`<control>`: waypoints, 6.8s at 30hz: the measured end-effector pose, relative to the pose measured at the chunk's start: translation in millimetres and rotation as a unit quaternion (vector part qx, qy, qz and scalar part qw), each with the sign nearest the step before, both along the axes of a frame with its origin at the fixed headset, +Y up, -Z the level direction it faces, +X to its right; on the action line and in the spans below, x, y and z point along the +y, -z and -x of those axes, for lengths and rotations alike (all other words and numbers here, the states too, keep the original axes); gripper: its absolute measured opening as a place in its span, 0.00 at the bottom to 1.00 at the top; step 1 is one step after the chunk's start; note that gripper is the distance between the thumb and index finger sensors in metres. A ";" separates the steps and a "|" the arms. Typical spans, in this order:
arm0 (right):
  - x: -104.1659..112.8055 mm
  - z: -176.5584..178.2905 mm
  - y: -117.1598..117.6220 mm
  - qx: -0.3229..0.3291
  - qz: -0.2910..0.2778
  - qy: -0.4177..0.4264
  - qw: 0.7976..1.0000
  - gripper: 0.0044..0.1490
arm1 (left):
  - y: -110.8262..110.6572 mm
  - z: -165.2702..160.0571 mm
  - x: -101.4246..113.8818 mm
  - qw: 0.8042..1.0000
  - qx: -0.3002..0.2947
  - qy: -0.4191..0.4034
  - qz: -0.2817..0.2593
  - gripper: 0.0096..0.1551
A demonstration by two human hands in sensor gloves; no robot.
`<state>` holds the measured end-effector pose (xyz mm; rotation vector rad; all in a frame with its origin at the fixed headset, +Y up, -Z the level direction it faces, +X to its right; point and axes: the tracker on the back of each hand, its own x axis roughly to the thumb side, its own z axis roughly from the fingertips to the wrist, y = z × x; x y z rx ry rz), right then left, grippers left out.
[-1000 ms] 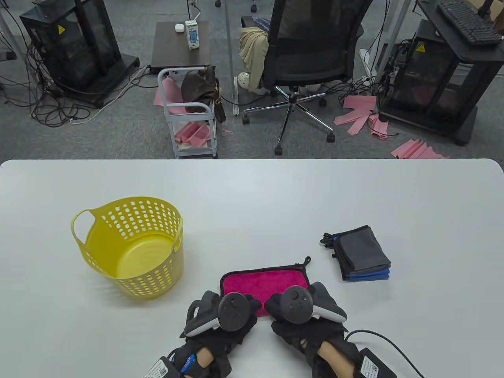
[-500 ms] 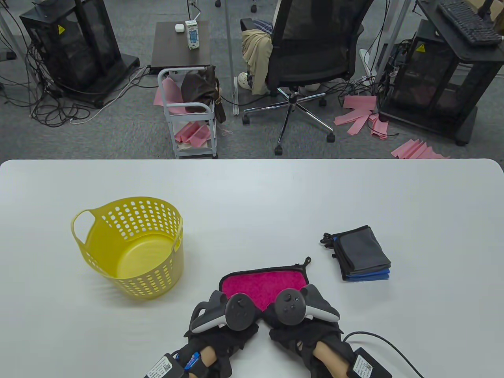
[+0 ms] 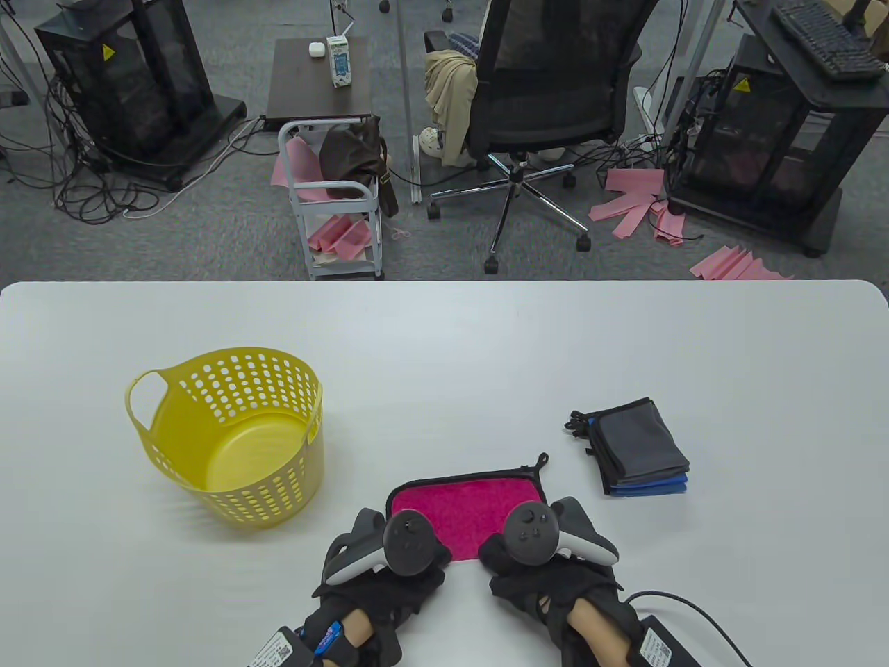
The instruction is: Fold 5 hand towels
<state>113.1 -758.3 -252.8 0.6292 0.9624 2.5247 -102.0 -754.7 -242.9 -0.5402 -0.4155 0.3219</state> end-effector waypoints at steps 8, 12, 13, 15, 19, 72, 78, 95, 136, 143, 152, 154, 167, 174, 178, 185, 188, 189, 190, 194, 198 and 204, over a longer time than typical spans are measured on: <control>4.5 -25.3 6.5 -0.063 0.008 -0.012 0.998 0.34 | 3.1 15.3 5.1 0.999 0.035 0.009 0.015 0.30; 3.2 -28.3 8.1 -0.070 0.015 -0.007 0.997 0.34 | 3.1 16.9 5.9 0.999 0.040 0.017 0.022 0.30; 2.9 -28.0 8.1 -0.069 0.016 -0.008 0.997 0.34 | 3.0 17.1 6.1 0.999 0.042 0.019 0.021 0.30; 2.9 -28.0 8.4 -0.067 0.015 -0.009 0.998 0.34 | 4.6 17.5 5.6 0.999 0.034 0.019 0.029 0.31; 3.8 -29.6 10.6 -0.069 0.015 -0.002 0.997 0.33 | 9.1 23.0 4.5 0.998 0.036 -0.011 0.048 0.31; 98.5 11.6 54.5 -0.259 -0.317 -0.174 0.896 0.32 | 0.4 42.4 37.3 0.975 0.105 0.013 -0.197 0.52; 101.8 42.8 48.5 -0.218 -0.341 -0.180 0.897 0.31 | 0.1 43.1 37.6 0.974 0.105 0.008 -0.199 0.52; 30.4 76.2 43.6 -0.174 -0.141 -0.058 0.973 0.34 | -0.5 42.0 37.0 0.976 0.099 0.011 -0.194 0.52; 69.7 -55.0 85.6 -0.234 -0.091 0.144 0.957 0.25 | -2.8 33.1 32.6 0.980 0.073 0.015 -0.182 0.52; 105.8 -141.4 127.7 -0.269 -0.097 0.224 0.932 0.26 | 0.6 30.3 26.5 0.982 0.073 0.021 -0.174 0.52; 62.7 -213.2 152.0 -0.367 -0.090 0.174 0.910 0.27 | 3.5 29.6 25.9 0.978 0.084 0.015 -0.190 0.52; 51.8 -211.7 149.4 -0.364 -0.108 0.125 0.917 0.27 | 4.1 29.7 25.7 0.978 0.084 0.015 -0.189 0.52; 78.4 -160.1 115.5 -0.295 -0.303 -0.066 0.904 0.41 | 3.9 32.0 28.7 0.974 0.091 0.020 -0.204 0.53; 110.6 -84.8 77.3 -0.157 -0.315 -0.006 0.936 0.47 | 4.6 35.8 28.9 0.971 0.094 0.035 -0.216 0.57; 109.2 -44.6 57.9 -0.087 -0.289 0.005 0.953 0.51 | 4.0 37.7 30.1 0.968 0.099 0.037 -0.228 0.57; 81.1 1.7 25.4 -0.001 -0.272 -0.050 0.961 0.59 | 4.2 37.0 29.4 0.967 0.091 0.039 -0.234 0.57; 65.3 5.8 20.4 0.004 -0.273 -0.069 0.959 0.62 | 4.9 35.6 28.8 0.968 0.085 0.040 -0.232 0.57; 58.0 6.6 19.5 0.008 -0.270 -0.071 0.960 0.62 | 5.1 35.4 28.4 0.968 0.085 0.039 -0.231 0.57; 51.4 6.6 18.5 0.007 -0.264 -0.073 0.962 0.62 | 5.5 35.1 27.7 0.969 0.085 0.040 -0.230 0.57; 23.8 6.5 17.3 0.004 -0.262 -0.086 0.961 0.63 | 7.5 34.4 23.6 0.971 0.081 0.046 -0.222 0.57; 12.9 4.7 18.0 0.011 -0.266 -0.093 0.959 0.62 | 8.9 33.9 21.8 0.972 0.079 0.045 -0.216 0.57; 8.9 4.7 16.4 0.021 -0.267 -0.106 0.958 0.62 | 9.1 33.0 21.8 0.973 0.079 0.044 -0.214 0.57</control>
